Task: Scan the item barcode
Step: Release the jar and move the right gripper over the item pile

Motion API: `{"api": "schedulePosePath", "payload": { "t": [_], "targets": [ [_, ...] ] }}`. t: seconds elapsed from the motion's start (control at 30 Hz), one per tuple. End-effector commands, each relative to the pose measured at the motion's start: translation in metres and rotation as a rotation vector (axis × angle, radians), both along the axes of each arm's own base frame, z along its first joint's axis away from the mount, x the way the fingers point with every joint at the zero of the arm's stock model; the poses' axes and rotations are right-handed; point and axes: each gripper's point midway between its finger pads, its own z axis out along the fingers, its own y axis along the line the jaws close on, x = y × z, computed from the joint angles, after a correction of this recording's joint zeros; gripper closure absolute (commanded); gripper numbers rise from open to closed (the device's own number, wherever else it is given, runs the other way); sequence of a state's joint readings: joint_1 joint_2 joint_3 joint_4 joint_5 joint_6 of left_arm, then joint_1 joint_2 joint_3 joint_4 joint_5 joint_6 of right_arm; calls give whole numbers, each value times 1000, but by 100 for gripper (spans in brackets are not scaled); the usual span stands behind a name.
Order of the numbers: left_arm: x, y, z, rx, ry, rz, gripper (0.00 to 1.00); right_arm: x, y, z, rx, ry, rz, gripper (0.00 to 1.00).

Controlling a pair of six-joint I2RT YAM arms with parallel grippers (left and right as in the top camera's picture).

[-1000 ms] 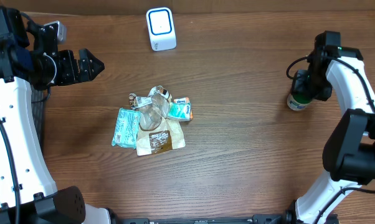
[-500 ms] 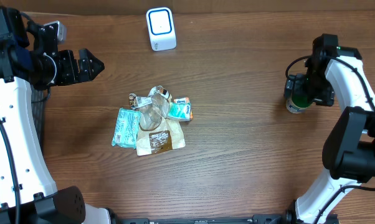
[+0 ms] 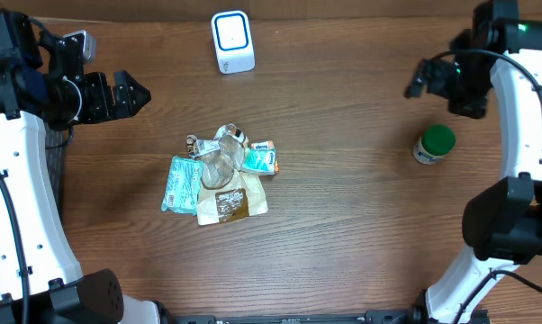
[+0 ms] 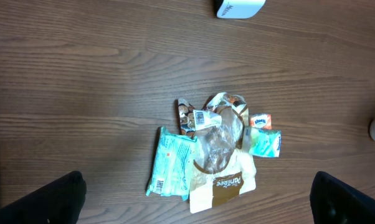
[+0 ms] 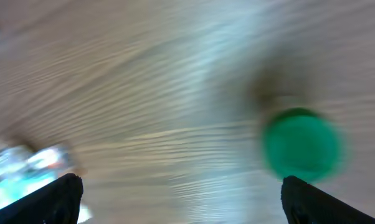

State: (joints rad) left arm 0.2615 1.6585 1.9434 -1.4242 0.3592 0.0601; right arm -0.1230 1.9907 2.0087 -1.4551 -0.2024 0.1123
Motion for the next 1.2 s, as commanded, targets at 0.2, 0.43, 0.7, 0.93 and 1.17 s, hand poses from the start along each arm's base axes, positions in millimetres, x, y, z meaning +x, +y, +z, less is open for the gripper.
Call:
{"api": "schedulePosePath", "payload": {
  "t": [0.2,0.43,0.7,0.93,1.17],
  "targets": [
    [-1,-2,5,18,-20,-25,0,3,125,13,261,-44,234,4],
    [-1,-3,5,18,-20,-25,0,-5,178,-29,128,23,382,8],
    [-1,-3,5,18,-19,-25,1,-18,220,-48,108,53,481,25],
    [-1,-3,5,18,-19,-25,1,-31,252,-49,115,54,521,44],
    [-1,-3,5,18,-20,-25,0,-33,316,-45,170,-24,494,73]
  ]
}}
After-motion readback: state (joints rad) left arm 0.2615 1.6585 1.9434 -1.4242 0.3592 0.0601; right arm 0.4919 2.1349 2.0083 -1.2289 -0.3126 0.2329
